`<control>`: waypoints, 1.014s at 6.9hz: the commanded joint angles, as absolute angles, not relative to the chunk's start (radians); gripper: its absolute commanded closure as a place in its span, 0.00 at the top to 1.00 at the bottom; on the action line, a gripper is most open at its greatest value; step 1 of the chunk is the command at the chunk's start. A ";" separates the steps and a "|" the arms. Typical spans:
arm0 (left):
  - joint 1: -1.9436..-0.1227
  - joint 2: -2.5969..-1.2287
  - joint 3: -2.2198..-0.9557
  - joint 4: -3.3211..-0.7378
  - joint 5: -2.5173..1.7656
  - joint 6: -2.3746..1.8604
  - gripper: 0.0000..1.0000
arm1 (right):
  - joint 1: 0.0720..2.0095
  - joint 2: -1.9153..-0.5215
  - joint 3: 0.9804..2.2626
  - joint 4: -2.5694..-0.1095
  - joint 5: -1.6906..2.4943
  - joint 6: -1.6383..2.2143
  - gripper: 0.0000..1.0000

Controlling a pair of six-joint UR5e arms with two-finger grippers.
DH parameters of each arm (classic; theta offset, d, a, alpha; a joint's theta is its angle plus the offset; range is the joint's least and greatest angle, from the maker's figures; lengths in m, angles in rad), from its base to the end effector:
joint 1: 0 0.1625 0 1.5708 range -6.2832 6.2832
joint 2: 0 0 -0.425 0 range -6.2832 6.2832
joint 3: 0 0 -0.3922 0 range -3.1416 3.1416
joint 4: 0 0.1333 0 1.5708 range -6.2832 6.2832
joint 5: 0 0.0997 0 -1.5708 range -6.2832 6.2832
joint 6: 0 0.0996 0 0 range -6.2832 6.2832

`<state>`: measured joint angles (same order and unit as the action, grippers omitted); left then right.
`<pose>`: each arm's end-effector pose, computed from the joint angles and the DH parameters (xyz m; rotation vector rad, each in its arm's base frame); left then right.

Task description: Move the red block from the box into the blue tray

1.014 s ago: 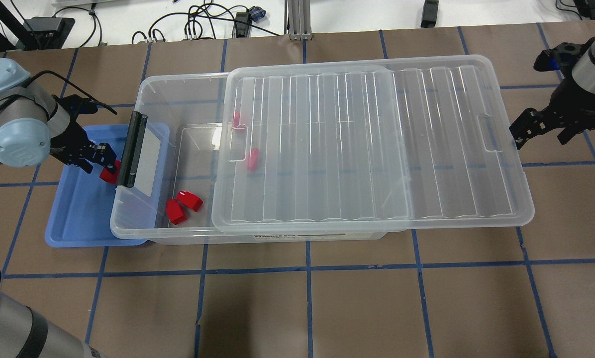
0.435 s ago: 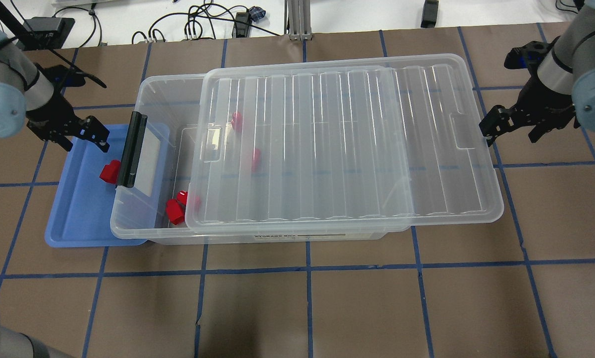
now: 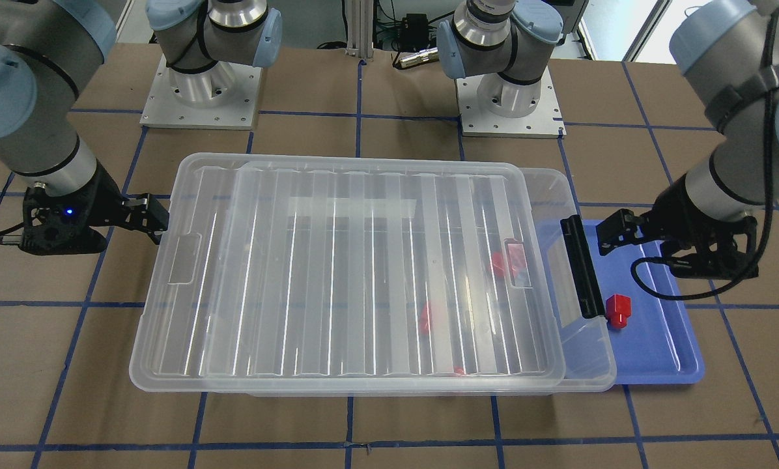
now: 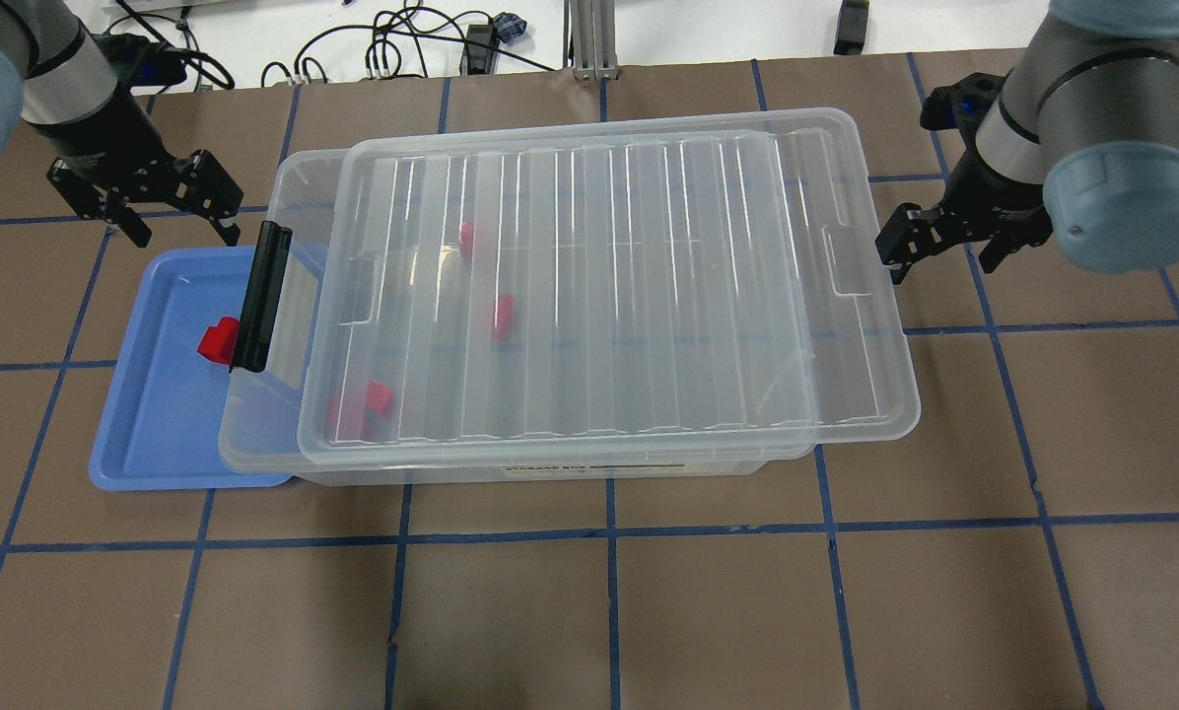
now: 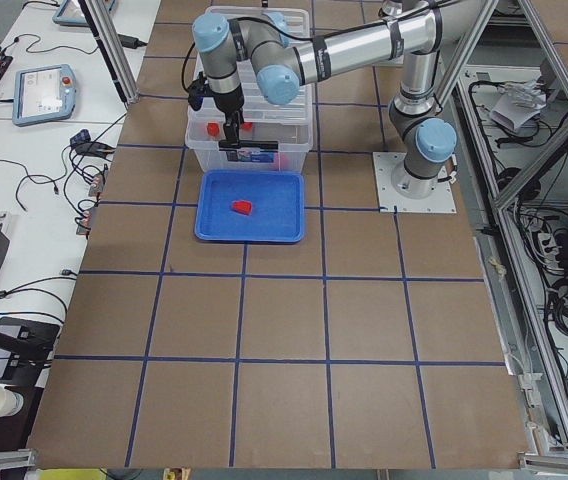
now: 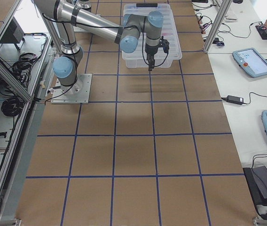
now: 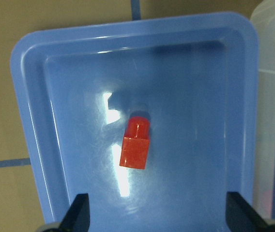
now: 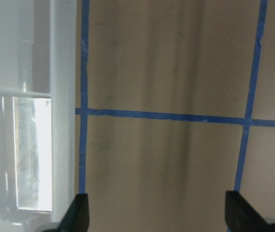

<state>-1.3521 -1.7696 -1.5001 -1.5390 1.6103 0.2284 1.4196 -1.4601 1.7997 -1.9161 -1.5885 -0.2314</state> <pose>-0.0042 -0.5773 0.4204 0.0181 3.1203 0.1603 0.0522 -0.5309 0.3552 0.1251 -3.1206 0.0035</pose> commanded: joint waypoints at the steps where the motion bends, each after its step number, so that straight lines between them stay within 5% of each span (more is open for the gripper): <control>1: -1.516 -1.686 -1.494 -1.594 1.612 0.009 1.00 | 1.479 -1.456 1.801 -1.930 -1.585 -0.195 1.00; 4: -1.623 -1.631 -1.508 -1.592 1.615 -0.083 1.00 | 1.513 -1.463 1.784 -1.934 -1.591 -0.190 1.00; 7: -1.608 -1.617 -1.502 -1.577 1.592 -0.064 1.00 | 1.525 -1.505 1.559 -1.682 -1.592 -0.164 1.00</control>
